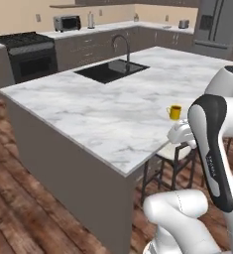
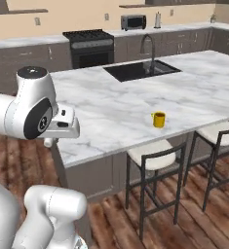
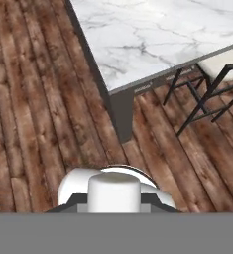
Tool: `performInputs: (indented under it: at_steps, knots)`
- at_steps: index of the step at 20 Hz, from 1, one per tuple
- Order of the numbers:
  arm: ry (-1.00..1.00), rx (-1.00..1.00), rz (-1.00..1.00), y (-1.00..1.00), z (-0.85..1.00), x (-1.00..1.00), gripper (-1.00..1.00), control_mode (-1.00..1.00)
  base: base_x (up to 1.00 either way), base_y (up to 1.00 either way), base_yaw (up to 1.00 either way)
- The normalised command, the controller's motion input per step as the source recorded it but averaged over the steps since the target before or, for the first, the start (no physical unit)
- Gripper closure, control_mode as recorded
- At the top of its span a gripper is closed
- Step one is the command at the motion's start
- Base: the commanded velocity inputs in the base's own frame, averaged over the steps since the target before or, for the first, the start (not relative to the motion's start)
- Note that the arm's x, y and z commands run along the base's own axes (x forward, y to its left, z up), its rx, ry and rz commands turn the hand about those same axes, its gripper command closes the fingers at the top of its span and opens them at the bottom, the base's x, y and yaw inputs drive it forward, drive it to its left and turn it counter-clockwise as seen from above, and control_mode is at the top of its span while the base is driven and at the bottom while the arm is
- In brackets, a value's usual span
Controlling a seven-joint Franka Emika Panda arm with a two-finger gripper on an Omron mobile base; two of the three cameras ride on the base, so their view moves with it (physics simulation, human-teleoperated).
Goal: Pick up the marshmallow and place it in the cup of hot chocolate on the dining counter.
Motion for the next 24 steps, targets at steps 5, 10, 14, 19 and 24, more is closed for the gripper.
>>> performInputs:
  at_steps: [5,10,14,19,24]
  knots:
    - [0.0,0.0,0.0,0.0,0.0,0.0,1.0,1.0,0.24,-1.0,0.46]
    - [0.0,0.0,0.0,0.0,0.0,0.0,1.0,1.0,0.22,-1.0,0.45]
    - [0.0,0.0,0.0,0.0,0.0,0.0,1.0,1.0,0.08,-1.0,0.41]
    - [0.0,0.0,0.0,0.0,0.0,0.0,1.0,1.0,0.12,-1.0,0.37]
    - [0.0,0.0,0.0,0.0,0.0,0.0,1.0,1.0,0.22,-0.96,0.31]
